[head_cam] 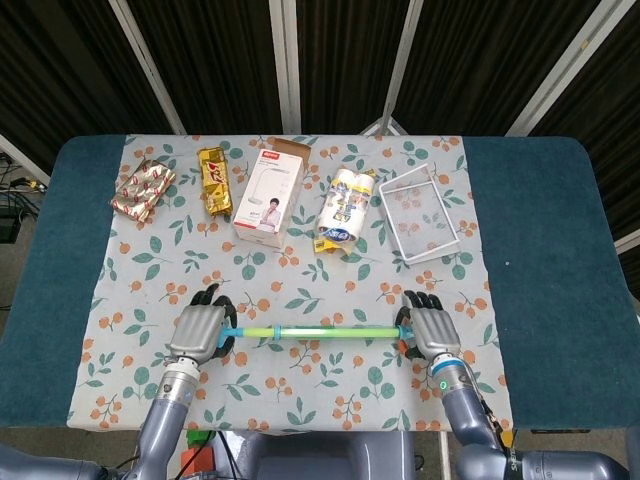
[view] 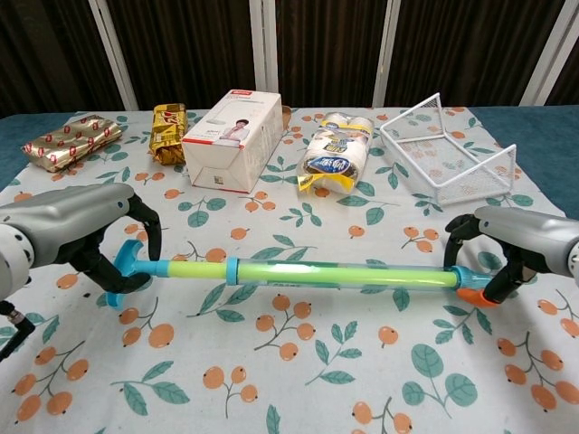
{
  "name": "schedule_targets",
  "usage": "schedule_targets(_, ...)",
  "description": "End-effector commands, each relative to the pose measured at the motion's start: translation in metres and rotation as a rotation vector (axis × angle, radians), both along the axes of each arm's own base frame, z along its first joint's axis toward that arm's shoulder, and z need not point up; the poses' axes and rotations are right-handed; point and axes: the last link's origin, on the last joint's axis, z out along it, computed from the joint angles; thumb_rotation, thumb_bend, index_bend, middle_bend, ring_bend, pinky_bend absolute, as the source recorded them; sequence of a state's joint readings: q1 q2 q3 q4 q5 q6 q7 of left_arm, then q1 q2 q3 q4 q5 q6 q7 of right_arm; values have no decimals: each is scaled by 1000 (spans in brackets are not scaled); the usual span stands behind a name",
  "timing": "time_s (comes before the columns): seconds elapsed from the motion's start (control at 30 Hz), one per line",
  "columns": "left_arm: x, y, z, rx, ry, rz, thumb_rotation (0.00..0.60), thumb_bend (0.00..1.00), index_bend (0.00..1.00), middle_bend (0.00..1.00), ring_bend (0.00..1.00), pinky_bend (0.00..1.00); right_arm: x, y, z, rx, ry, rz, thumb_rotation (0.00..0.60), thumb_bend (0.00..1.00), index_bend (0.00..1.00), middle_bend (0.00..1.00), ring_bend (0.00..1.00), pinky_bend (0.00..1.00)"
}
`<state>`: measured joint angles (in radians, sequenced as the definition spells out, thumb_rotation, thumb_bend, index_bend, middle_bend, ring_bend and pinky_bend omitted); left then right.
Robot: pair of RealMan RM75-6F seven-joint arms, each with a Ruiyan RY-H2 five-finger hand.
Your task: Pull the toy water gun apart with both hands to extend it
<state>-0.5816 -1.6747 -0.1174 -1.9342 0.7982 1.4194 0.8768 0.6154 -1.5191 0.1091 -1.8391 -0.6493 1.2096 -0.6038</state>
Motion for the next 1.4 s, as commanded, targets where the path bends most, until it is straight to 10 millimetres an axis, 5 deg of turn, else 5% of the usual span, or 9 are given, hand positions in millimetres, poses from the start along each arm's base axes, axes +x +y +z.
schedule_targets(0.03,-1,-1,1,-2,-2,-1,600,521,587,266,62,131,0,-1,4,-9,3,1,600,417,574,105,0,0)
schedule_targets(1.4,-76,2,88,30,71,49,600,521,604,266,62,118,-43,-10,61,-114,112,-87,600,418,573,106,0,0)
